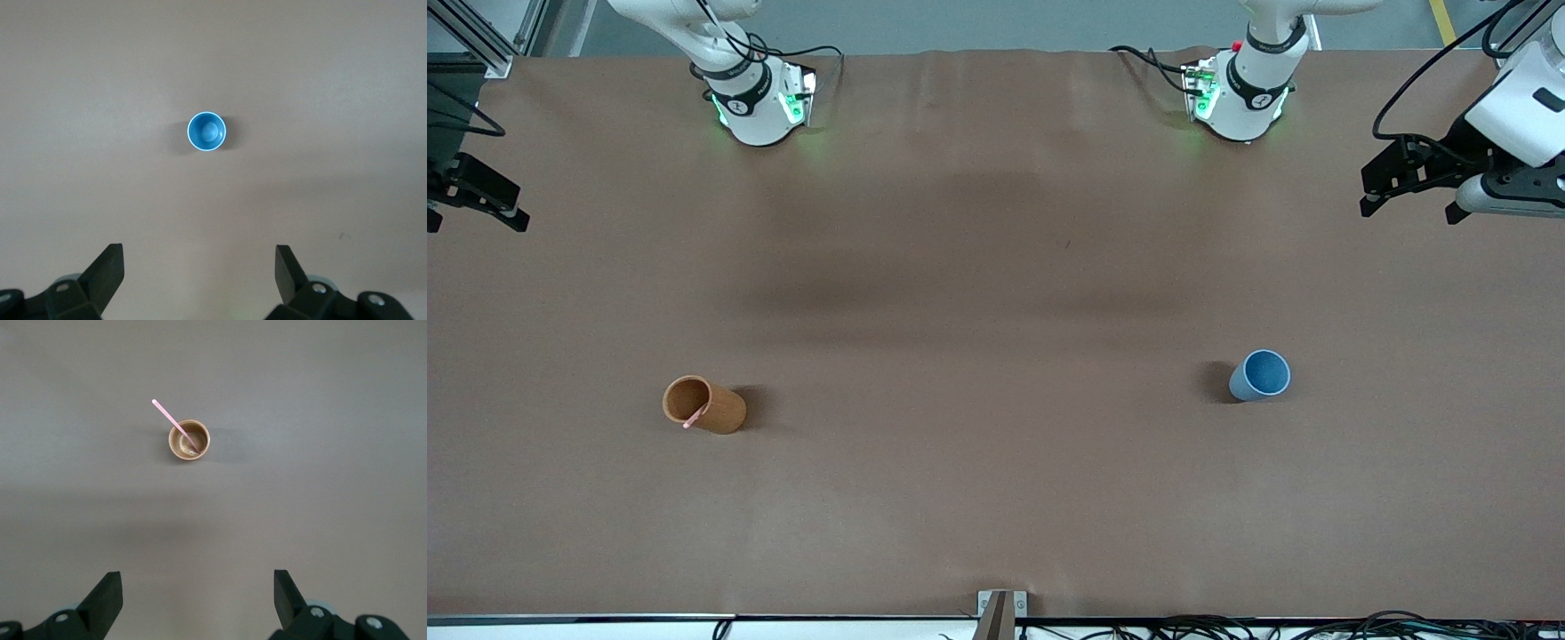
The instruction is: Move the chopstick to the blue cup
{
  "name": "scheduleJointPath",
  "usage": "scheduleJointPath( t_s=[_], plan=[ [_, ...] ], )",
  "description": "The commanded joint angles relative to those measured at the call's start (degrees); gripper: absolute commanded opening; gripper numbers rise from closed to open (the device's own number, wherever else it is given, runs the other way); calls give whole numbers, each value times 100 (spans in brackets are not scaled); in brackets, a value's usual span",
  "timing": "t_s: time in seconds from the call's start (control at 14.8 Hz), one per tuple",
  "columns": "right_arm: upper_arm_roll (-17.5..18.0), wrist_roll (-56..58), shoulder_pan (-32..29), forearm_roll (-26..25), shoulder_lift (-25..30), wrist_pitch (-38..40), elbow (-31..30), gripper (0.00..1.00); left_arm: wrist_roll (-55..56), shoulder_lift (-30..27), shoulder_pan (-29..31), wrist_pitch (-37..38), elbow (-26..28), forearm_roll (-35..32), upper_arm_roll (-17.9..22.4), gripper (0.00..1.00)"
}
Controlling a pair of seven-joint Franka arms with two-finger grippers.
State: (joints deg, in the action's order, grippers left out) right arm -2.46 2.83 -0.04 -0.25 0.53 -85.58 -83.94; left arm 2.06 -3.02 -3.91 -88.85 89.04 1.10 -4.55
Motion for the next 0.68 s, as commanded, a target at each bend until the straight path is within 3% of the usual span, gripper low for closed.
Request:
scheduleJointPath(
  t_s=[0.0, 0.34, 0.61],
  plan=[
    [0, -2, -67, 148, 158, -11, -184, 100, -101, 65, 39, 105, -159, 39, -11, 100],
    [-9, 7, -67, 148, 158, 24, -175, 100, -110, 152, 48, 87, -194, 83, -11, 100],
    [-9, 7, -58, 148, 149, -2, -175, 100, -179, 713, 346, -210, -124, 285, 77, 100]
  ],
)
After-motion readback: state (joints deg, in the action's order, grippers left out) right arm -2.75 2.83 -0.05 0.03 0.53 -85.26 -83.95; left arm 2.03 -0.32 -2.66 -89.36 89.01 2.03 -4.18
